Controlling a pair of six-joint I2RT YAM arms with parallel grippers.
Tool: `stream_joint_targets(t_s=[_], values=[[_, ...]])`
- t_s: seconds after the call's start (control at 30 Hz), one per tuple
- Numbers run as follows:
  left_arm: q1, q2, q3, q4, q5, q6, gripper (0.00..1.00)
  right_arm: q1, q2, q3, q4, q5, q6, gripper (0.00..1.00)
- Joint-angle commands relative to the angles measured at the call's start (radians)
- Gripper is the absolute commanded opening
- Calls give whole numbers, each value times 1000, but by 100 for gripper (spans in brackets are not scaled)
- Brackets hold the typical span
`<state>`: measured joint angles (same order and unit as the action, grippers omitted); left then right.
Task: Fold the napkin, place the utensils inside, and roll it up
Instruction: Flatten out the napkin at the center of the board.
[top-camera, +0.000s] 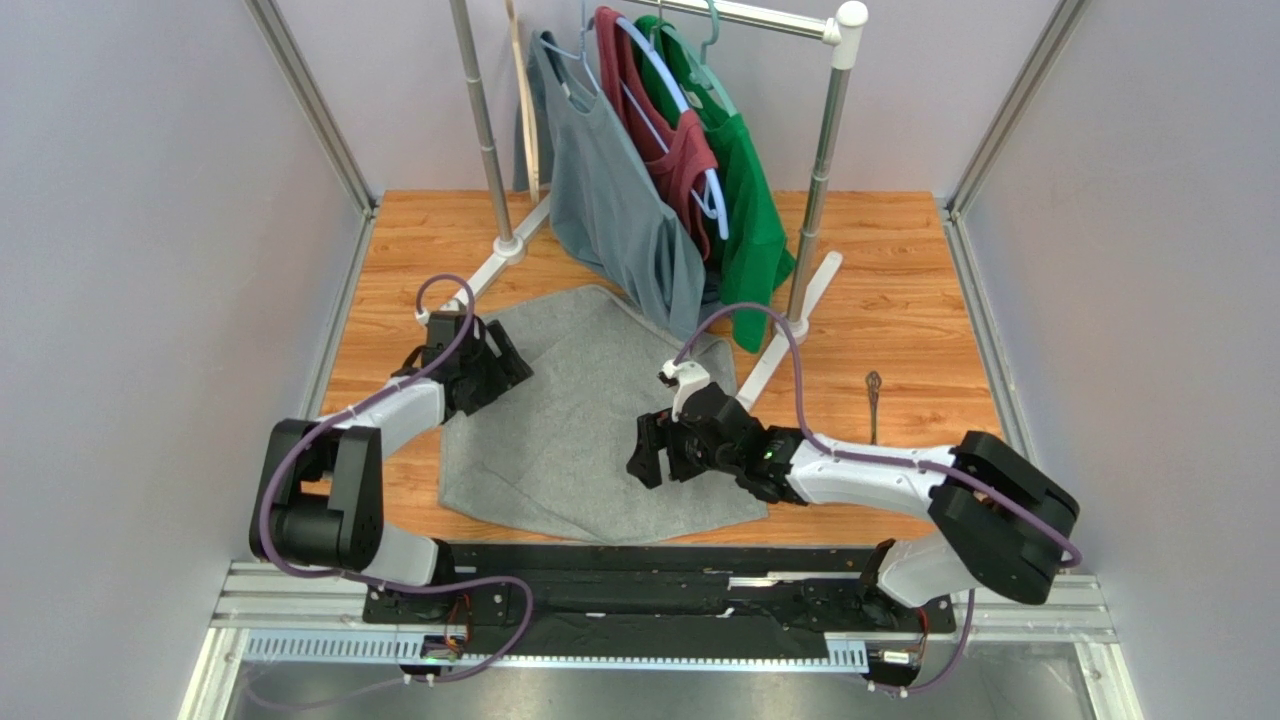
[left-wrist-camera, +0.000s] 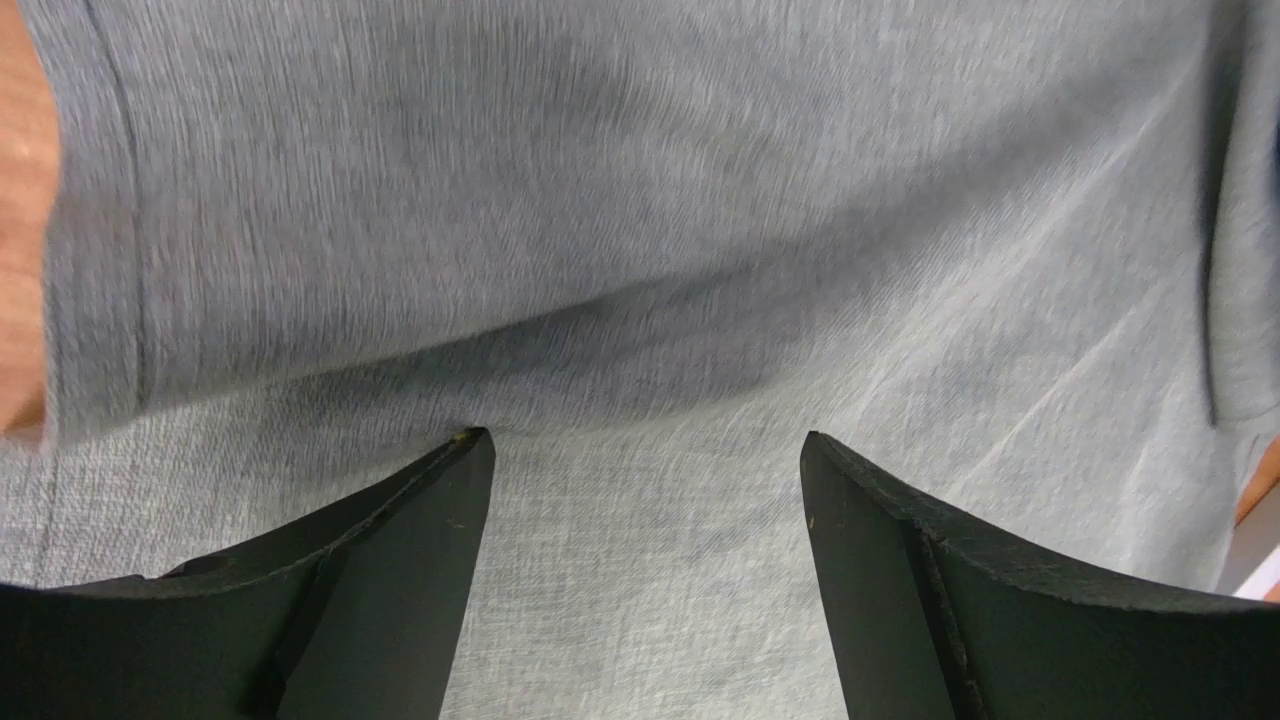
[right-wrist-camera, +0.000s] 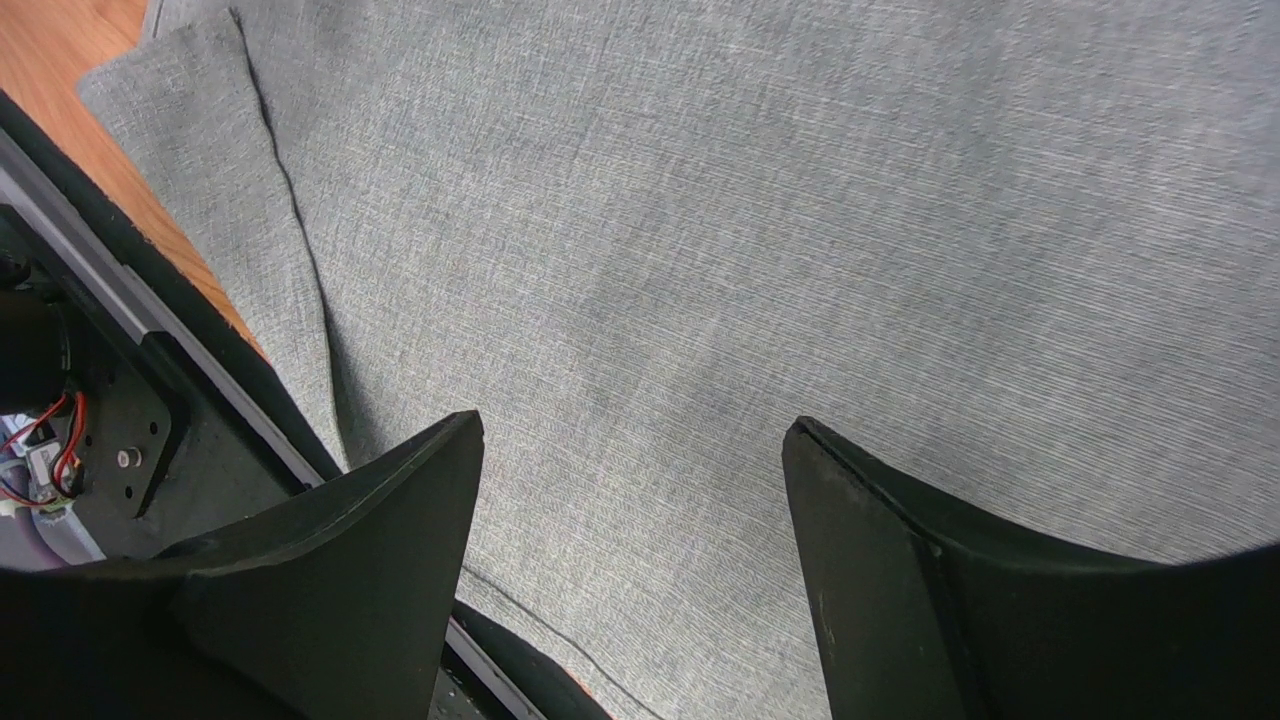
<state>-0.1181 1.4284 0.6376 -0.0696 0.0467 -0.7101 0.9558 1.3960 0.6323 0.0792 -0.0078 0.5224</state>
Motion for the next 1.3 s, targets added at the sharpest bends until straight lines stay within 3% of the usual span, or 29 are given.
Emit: stream_joint_targets(t_s=[0.0,0.5,0.73,1.0,1.27], values=[[34,55,73,24,36,-6,84,11,61,21,105,-8,48,77],[52,211,241,-45,33,31,84,5,299,219,-70,104,152,77],[52,251,286,-15,53,46,84,-17,304,288,-104,88,82,77],[52,143,300,-45,82,43,83,78,198,296,25,-92,28,77],[52,-99,344,-206,114,69,84,132,336,276,237,-274,159,76]])
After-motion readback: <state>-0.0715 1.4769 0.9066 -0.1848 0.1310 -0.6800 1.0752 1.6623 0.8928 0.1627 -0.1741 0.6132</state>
